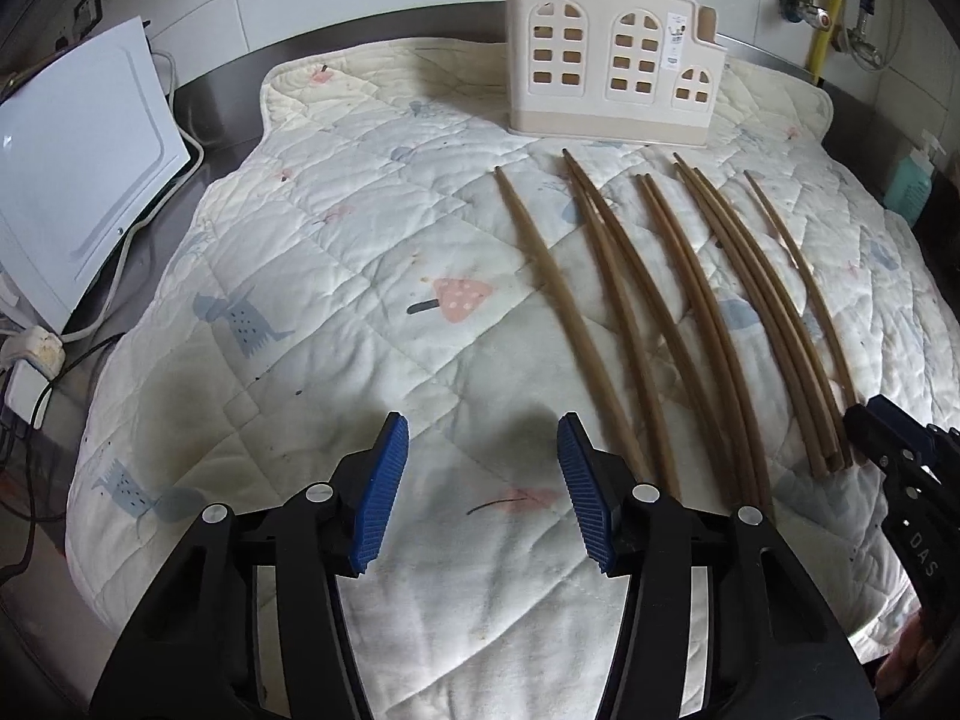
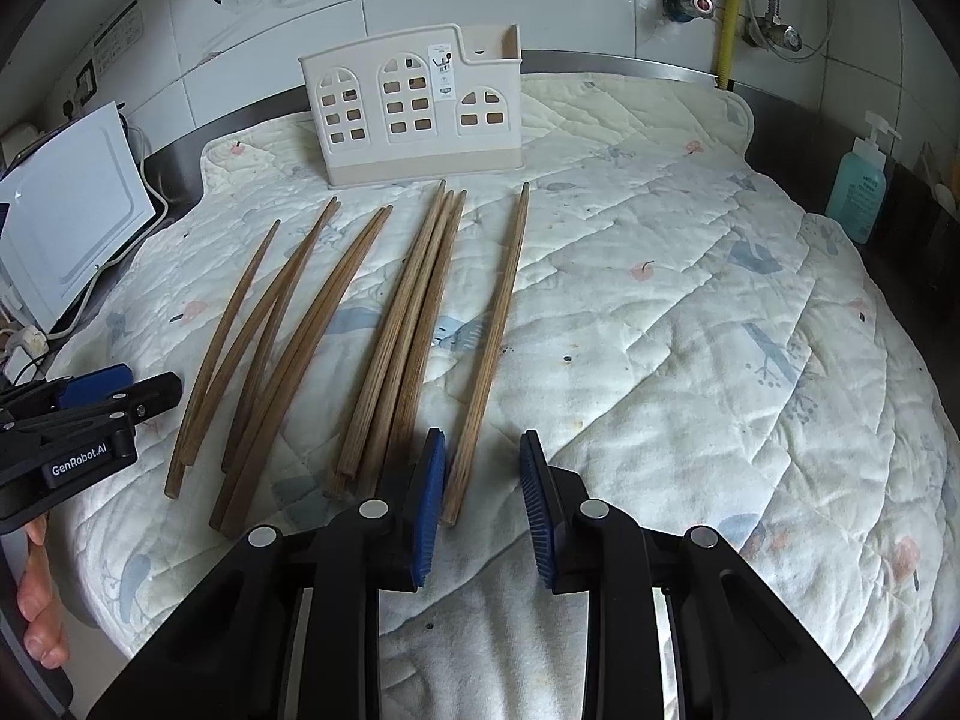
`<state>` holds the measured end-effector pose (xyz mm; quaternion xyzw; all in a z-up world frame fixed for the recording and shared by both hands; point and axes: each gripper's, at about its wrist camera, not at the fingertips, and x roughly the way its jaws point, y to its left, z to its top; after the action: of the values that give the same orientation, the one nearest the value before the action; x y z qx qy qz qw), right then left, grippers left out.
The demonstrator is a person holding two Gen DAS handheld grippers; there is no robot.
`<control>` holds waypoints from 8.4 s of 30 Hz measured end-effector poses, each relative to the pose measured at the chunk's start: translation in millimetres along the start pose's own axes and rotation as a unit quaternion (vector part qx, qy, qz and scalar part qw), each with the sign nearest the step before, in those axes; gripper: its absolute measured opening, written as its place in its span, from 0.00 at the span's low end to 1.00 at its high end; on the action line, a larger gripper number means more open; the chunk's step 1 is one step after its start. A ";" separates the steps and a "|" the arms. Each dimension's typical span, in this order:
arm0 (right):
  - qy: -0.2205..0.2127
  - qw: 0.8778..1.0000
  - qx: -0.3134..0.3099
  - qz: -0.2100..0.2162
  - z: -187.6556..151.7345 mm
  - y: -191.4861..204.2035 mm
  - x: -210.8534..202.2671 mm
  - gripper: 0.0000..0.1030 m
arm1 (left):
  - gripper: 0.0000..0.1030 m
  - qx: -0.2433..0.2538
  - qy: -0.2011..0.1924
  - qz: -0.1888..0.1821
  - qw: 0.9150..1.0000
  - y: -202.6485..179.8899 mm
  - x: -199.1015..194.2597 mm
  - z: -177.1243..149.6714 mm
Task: Organize utensils
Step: 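Lower the left tool toward one chopstick while the right tool approaches another, then close the left tool on a wooden chopstick while the right tool grasps another, then lift the left tool's chopstick into the white holder while the right tool inserts its own, then open both tools to release the chopsticks and pull back from the holder, then move both tools back down toward the remaining chopsticks on the mat, then close the left tool on a chopstick while the right tool grasps another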
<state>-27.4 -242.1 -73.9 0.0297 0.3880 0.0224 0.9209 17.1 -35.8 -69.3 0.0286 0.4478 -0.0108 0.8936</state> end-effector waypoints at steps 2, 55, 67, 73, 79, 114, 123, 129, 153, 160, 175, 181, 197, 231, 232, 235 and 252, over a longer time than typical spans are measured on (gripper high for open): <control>-0.002 1.000 -0.001 -0.001 -0.9 0.7 -0.1 0.23 | 0.50 -0.008 0.001 -0.011 1.000 6.7 -0.7 -1.4; -0.021 1.000 -0.003 -0.001 3.2 -9.0 -3.3 0.07 | 0.11 0.020 -0.006 -0.072 0.997 -7.1 4.6 -6.2; -0.038 0.999 -0.005 -0.003 11.7 -11.5 -18.3 0.07 | 0.05 0.036 -0.006 -0.094 0.995 -0.8 -0.4 -1.8; -0.062 0.998 -0.009 -0.006 23.2 -12.3 -34.6 0.07 | 0.05 0.033 -0.046 -0.108 0.993 8.5 -20.8 3.5; -0.087 0.996 -0.014 -0.007 38.2 -12.7 -49.3 0.06 | 0.05 0.031 -0.095 -0.116 0.988 16.4 -39.2 10.7; -0.131 0.982 -0.114 0.076 252.8 -29.4 -124.7 0.06 | 0.05 0.077 -0.202 -0.147 0.965 21.4 -113.3 169.9; -0.111 0.983 -0.137 0.050 300.5 -23.0 -108.5 0.06 | 0.05 0.078 -0.288 -0.124 0.946 13.3 -156.1 223.7; -0.084 0.985 -0.140 0.050 311.1 -19.4 -79.9 0.06 | 0.05 0.069 -0.304 -0.107 0.944 5.7 -146.5 252.4; -0.021 0.989 -0.137 0.059 322.8 -5.2 -16.0 0.09 | 0.07 0.070 -0.225 -0.089 0.968 -7.1 -76.1 288.9; -0.054 0.987 -0.142 0.045 317.7 0.1 -32.5 0.32 | 0.20 0.066 -0.227 -0.092 0.967 -2.1 -82.1 283.9; -0.144 0.980 -0.130 0.035 237.2 7.0 -92.3 0.59 | 0.55 0.070 -0.280 -0.088 0.953 4.4 -140.1 214.7; -0.129 0.986 -0.102 0.042 184.6 2.0 -85.3 0.59 | 0.58 0.061 -0.262 -0.075 0.960 11.6 -137.1 167.8; -0.024 0.999 -0.024 0.034 44.3 -9.1 -30.0 0.46 | 0.60 0.061 -0.160 -0.045 0.984 11.8 -71.0 57.7; 0.008 0.999 -0.043 -0.005 7.8 13.5 -3.5 0.09 | 0.52 0.038 -0.028 -0.129 0.990 -16.2 -15.4 -4.8; 0.012 0.999 -0.038 0.002 7.8 10.8 -3.1 0.09 | 0.51 0.039 -0.025 -0.130 0.990 -17.8 -13.6 -4.9; 0.013 0.999 -0.032 0.012 7.0 8.8 -4.0 0.09 | 0.45 0.036 -0.012 -0.134 0.990 -21.9 -6.0 -5.3; 0.022 0.998 -0.012 0.054 6.8 11.4 4.9 0.11 | 0.23 0.056 -0.021 -0.120 0.991 -22.7 -1.7 -6.1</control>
<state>-19.3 -230.6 -71.9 0.0392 0.4055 0.0778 0.9099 10.1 -58.1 -72.4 0.0243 0.4278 -0.1430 0.8922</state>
